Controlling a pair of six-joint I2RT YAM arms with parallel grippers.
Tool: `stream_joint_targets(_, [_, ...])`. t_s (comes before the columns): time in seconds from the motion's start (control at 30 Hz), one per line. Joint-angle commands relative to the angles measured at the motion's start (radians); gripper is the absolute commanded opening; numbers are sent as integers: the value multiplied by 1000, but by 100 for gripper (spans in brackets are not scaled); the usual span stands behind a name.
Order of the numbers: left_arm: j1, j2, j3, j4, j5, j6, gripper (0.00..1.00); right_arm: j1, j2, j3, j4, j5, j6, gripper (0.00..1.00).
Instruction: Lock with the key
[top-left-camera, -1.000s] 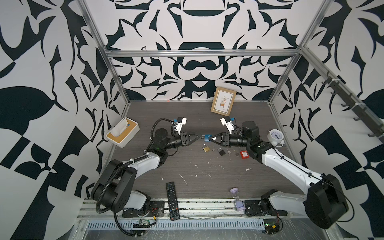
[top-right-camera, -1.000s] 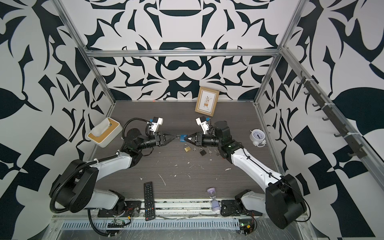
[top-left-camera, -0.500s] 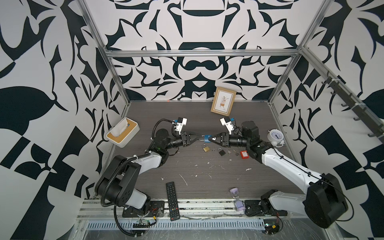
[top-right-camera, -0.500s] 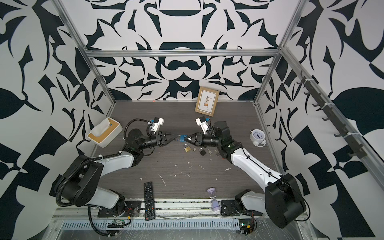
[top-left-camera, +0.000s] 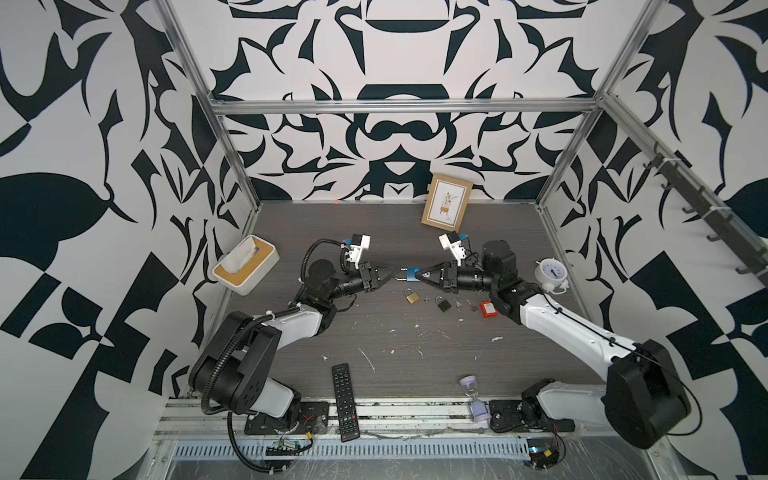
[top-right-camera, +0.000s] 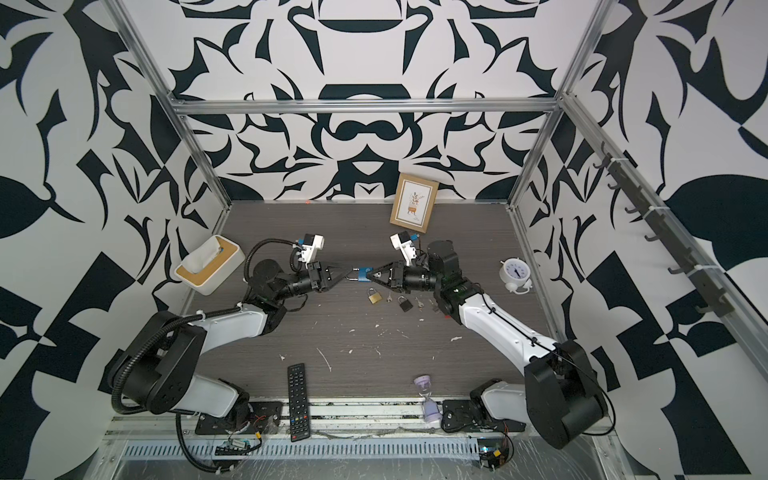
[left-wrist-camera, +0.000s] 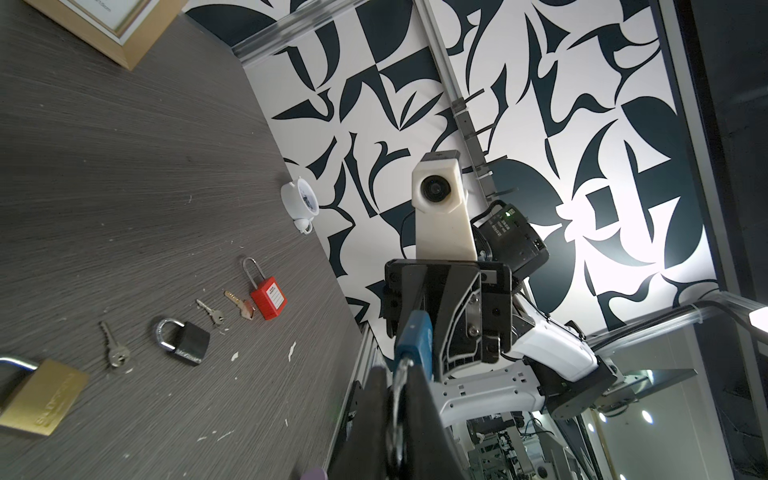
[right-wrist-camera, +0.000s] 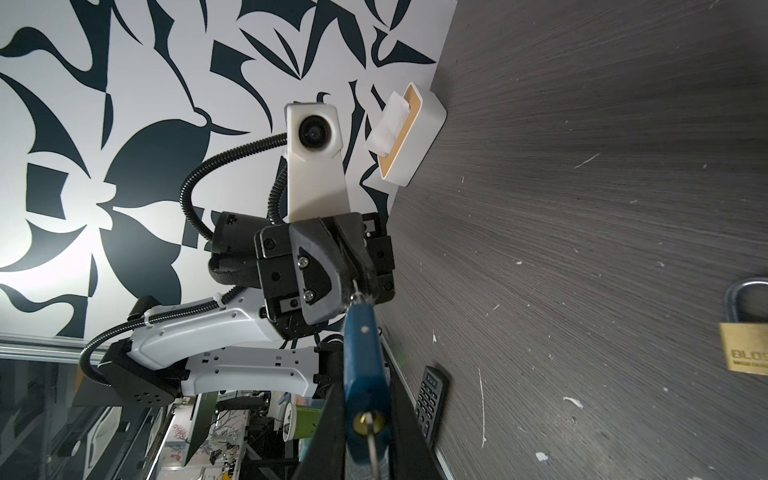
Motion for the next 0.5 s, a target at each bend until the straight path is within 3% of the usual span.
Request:
stream_joint_targets(0.0, [-13, -13, -5, 24, 26, 14, 0, 11, -8, 14, 123, -24, 33, 0])
stream_joint_targets(0.3, [-22, -8, 9, 71, 40, -14, 0, 24, 17, 20, 128, -21, 25, 0])
stream_joint_targets(0.47, [-30, -5, 7, 59, 35, 2, 0, 43, 43, 17, 209, -35, 83, 0])
